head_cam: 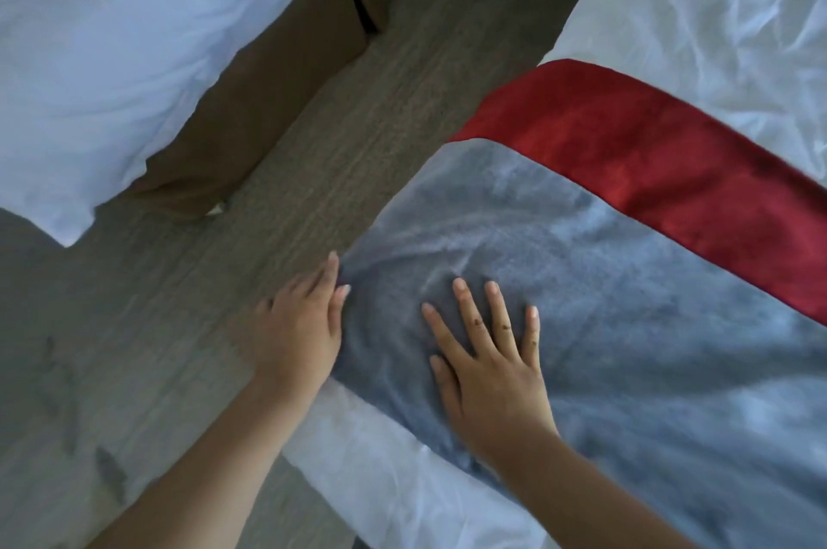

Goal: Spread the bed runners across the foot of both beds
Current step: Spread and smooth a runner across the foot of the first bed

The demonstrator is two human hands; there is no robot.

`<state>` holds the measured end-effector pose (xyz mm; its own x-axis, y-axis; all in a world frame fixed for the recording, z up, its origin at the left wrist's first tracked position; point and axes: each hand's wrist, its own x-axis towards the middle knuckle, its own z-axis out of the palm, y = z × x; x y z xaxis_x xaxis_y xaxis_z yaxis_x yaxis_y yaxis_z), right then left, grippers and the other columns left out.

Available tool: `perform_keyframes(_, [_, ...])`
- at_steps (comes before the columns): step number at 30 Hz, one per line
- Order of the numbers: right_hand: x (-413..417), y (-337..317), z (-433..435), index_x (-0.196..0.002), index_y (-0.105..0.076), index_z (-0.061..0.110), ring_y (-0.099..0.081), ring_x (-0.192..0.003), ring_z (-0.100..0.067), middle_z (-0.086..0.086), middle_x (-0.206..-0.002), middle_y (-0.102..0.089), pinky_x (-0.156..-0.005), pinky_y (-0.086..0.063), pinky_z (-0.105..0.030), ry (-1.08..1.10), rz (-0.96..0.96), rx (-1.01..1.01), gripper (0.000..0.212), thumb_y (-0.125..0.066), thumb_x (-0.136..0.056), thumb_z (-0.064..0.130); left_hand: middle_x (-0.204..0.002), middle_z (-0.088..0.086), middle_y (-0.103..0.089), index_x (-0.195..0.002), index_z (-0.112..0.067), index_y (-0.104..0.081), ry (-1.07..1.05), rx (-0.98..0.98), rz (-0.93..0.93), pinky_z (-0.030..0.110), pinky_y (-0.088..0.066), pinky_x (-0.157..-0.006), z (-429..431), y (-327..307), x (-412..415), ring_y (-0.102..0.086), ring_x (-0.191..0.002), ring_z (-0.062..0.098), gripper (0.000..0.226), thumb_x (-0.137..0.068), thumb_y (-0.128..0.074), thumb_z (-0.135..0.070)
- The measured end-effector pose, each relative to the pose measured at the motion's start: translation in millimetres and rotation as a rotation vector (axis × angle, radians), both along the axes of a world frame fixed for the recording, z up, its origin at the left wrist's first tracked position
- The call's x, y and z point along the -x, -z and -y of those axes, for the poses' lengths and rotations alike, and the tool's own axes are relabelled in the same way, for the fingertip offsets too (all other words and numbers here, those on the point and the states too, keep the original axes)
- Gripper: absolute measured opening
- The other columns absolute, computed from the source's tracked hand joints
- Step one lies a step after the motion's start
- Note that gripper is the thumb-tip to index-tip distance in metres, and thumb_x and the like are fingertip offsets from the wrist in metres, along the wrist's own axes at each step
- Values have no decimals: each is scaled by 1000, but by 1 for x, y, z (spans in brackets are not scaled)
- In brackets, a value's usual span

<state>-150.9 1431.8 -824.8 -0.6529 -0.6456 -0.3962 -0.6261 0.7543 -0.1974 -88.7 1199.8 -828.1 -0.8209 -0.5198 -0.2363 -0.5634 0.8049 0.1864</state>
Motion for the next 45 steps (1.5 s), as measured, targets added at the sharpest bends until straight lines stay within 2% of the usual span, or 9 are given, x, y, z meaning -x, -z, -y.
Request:
perform_keyframes(3, [-1,4,-2,-160,-13,41,7,-156,-28,3,-171,0,-121,-1,-64,3,-4,-22,58,-27,-105,52,-167,8,-29,-163,-32,-18,220,-91,-17,54,-39,-112,-45,5,0,-35,-150,34,66,-105,-25,-62])
perform_keyframes(8, [0,10,-23,-162,-17,31,-1,-157,-24,-1,-170,-6,-125,-8,-54,9,-53,45,65,-34,-100,45,-173,1,-5,-160,-48,-12,378,-152,-52,69,-19,-118,-110,14,4,-2,-158,40,60,-103,-18,-68])
perform_keyframes(16, [20,17,-116,-161,-18,36,-11,-156,-21,3,-170,-10,-126,-9,-48,119,-119,78,70,-33,-99,65,-173,-1,-6,-159,-48,-19,414,-21,28,73,-13,-117,-112,24,-2,-3,-157,41,73,-94,-33,-78])
perform_keyframes(22, [57,-2,-269,-160,-13,42,-3,-157,-20,9,-170,-3,-121,-12,-65,609,-29,-141,70,-19,-95,69,-172,0,-14,-159,-41,-28,376,10,218,77,-27,-108,-115,8,4,-18,-153,48,72,-96,-22,-76])
perform_keyframes(25, [72,-3,-302,-158,-4,49,8,-156,-14,15,-168,12,-121,-4,-65,607,37,-153,67,-13,-95,72,-171,5,-19,-155,-28,-42,357,75,261,76,-31,-105,-123,3,12,-26,-149,51,83,-94,-17,-78])
perform_keyframes(34, [183,-8,-263,-161,-8,40,9,-156,-22,-1,-171,3,-125,5,-49,738,-116,198,58,-25,-106,45,-172,-7,9,-159,-52,-9,419,-76,-26,70,0,-121,-248,-6,255,9,-157,40,64,-100,-20,-72])
perform_keyframes(38, [258,-19,-256,-157,-25,34,-13,-155,-27,-5,-167,-15,-122,-18,-58,893,-18,305,57,-42,-105,18,-171,-12,13,-155,-58,-7,358,-93,76,74,-2,-119,-280,-4,344,16,-154,45,51,-106,-20,-60])
perform_keyframes(41, [282,-24,-268,-126,-65,12,-51,-120,-38,-16,-124,-56,-95,-47,-45,946,-24,337,27,-52,-102,14,-169,-3,-14,-141,-41,-45,340,-132,83,79,-13,-113,-280,-17,358,1,-154,49,35,-108,-38,-47])
perform_keyframes(45, [301,-30,-270,-99,-71,9,-52,-100,-34,-5,-89,-52,-70,-41,-37,960,-152,324,19,-51,-100,9,-118,4,-54,-90,-16,-53,452,-186,-212,69,-44,-99,-272,-28,362,-52,-116,31,14,-104,-53,-17])
